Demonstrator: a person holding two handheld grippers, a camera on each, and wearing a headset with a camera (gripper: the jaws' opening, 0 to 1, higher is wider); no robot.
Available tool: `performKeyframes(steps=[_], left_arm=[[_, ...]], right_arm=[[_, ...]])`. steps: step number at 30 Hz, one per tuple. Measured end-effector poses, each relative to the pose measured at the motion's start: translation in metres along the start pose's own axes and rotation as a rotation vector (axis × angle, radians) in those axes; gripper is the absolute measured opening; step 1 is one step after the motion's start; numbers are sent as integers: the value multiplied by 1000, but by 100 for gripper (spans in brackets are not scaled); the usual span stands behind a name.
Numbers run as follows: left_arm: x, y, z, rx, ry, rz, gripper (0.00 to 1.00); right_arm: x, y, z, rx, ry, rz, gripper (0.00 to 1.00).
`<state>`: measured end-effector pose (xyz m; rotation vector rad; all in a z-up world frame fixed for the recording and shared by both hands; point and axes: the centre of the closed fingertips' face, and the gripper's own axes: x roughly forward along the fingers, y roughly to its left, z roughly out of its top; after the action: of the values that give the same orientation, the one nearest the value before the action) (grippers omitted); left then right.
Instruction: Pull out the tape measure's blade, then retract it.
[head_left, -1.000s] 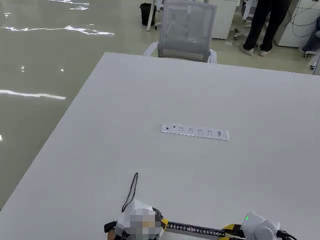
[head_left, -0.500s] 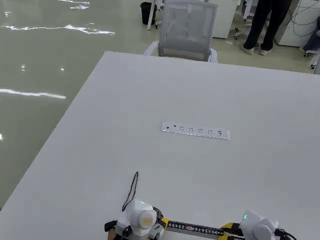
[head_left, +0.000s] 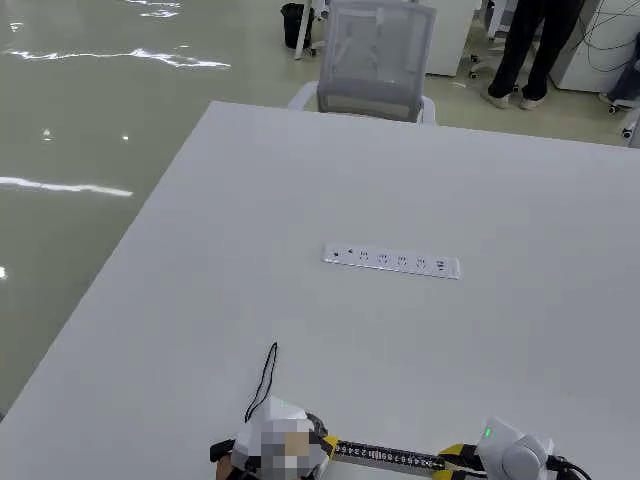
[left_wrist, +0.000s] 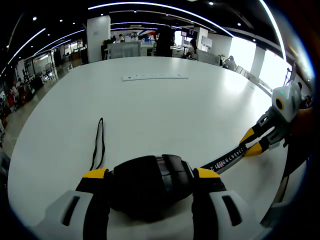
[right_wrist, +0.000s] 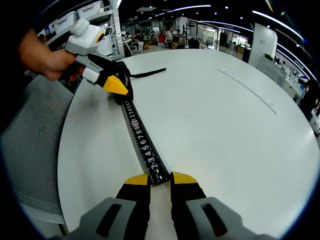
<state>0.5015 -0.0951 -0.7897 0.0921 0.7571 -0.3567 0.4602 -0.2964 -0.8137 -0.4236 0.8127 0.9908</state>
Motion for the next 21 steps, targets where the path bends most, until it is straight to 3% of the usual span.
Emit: performKeyframes(steps=[21], left_arm=[[-1,0,0,-2,-1,-3,64]], right_arm=[[5,3,6,3,-7,7,14]])
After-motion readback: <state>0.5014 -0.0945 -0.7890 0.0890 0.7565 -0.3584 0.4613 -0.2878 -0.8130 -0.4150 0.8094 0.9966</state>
